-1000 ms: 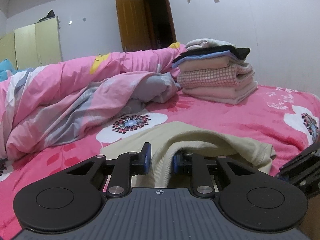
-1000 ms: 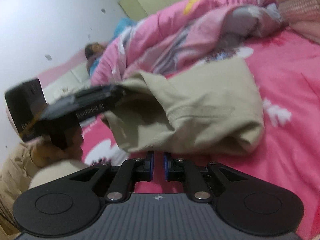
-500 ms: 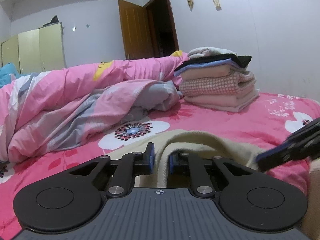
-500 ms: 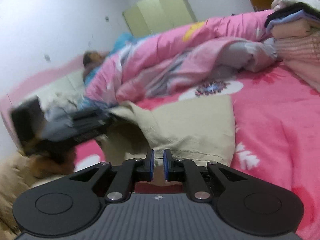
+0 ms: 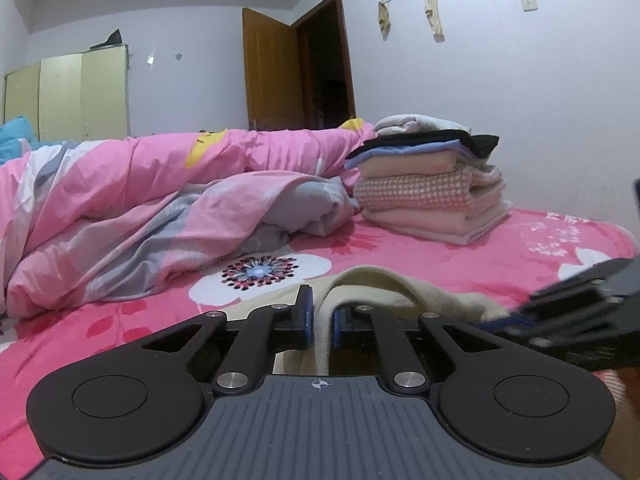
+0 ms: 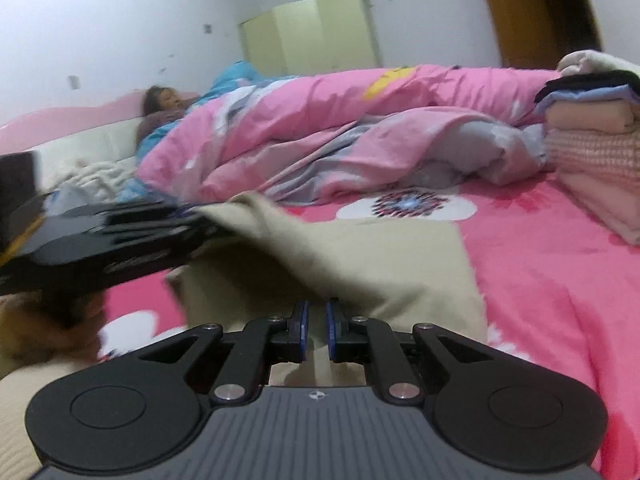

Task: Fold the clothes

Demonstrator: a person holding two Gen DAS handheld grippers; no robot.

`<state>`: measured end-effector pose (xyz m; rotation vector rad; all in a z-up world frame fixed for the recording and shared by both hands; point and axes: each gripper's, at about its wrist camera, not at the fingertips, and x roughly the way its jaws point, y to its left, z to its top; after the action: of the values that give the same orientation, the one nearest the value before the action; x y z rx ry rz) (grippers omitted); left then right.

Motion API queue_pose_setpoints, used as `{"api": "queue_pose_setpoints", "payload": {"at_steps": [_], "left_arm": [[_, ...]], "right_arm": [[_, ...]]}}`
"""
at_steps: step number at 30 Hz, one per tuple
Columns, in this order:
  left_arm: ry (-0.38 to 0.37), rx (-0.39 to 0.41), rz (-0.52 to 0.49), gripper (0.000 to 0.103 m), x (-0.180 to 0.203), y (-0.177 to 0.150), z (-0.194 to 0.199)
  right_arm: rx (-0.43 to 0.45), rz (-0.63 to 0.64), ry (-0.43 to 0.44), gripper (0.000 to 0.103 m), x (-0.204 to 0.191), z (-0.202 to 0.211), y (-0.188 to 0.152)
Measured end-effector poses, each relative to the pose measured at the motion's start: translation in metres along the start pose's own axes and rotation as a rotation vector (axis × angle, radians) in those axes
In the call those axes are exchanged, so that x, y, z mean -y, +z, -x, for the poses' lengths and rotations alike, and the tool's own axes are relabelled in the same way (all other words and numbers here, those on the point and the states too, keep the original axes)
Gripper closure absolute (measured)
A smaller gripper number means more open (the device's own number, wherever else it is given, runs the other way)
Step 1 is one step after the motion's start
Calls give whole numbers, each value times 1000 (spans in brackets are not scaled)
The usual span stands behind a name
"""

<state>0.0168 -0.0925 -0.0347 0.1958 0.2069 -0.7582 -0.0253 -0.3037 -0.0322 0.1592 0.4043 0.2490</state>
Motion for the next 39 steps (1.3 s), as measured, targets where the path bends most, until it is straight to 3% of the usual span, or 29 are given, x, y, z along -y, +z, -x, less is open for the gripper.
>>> {"api": "queue_pose_setpoints", "payload": {"at_steps": [3,11,19,24,29,33,39], "left_arm": [[-1,-11,3,95,0,0,-2],[-9,4,12,95,-3,-2,1],[-26,-26,-9,96,0,-6,0],[-39,-38,11,96,-7,-8,2],[-53,-48,-8,96,-10,-7,0],[-63,-55,-18,96,-11,-3,-2],[-73,-74,-29,95,-13,1,-4]], "right_arm": [[32,-48,-22,94,5,-14,1],[-15,-76,39,92,5,12,-2],[-20,-142,-20,92,11,-30,7],[13,-86,44,78,14,3,2],[23,227,176,60,6,49,-3],[-33,467,239,60,-13,48,-9],[-85,795,264,62,-48,24,-28]]}}
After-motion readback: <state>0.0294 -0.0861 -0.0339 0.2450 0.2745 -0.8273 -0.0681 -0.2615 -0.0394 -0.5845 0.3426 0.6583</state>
